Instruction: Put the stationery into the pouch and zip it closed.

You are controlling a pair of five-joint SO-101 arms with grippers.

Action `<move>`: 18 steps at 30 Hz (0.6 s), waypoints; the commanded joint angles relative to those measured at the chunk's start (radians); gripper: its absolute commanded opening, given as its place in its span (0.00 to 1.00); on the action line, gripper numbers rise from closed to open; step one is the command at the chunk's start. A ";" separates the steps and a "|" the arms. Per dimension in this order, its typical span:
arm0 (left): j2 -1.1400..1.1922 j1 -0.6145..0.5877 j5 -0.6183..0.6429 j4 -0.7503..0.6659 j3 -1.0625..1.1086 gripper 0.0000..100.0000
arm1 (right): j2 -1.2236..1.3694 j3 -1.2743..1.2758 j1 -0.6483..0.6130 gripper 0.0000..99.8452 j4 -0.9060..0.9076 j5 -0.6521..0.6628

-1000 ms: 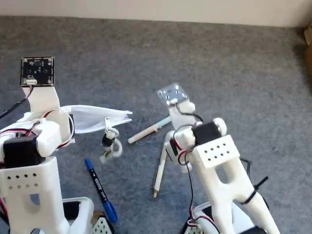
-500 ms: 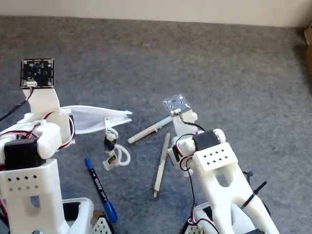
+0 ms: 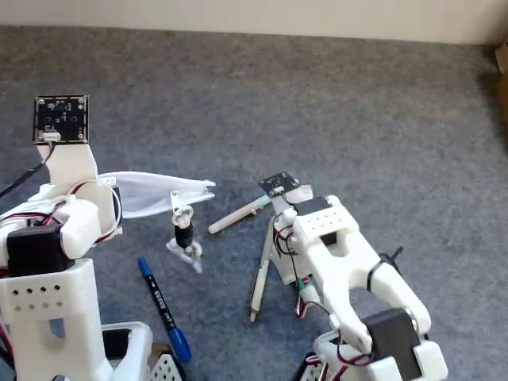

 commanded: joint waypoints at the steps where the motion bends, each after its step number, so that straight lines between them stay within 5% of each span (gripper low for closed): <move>1: 0.016 0.028 0.009 -0.008 0.022 0.01 | 0.021 -0.073 0.015 0.11 -0.030 0.008; 7: 0.016 0.027 0.009 -0.008 0.022 0.01 | 0.016 -0.074 0.010 0.00 -0.044 0.009; 18: 0.016 0.030 0.008 -0.012 0.013 0.01 | -0.323 -0.007 0.008 0.01 -0.010 -0.057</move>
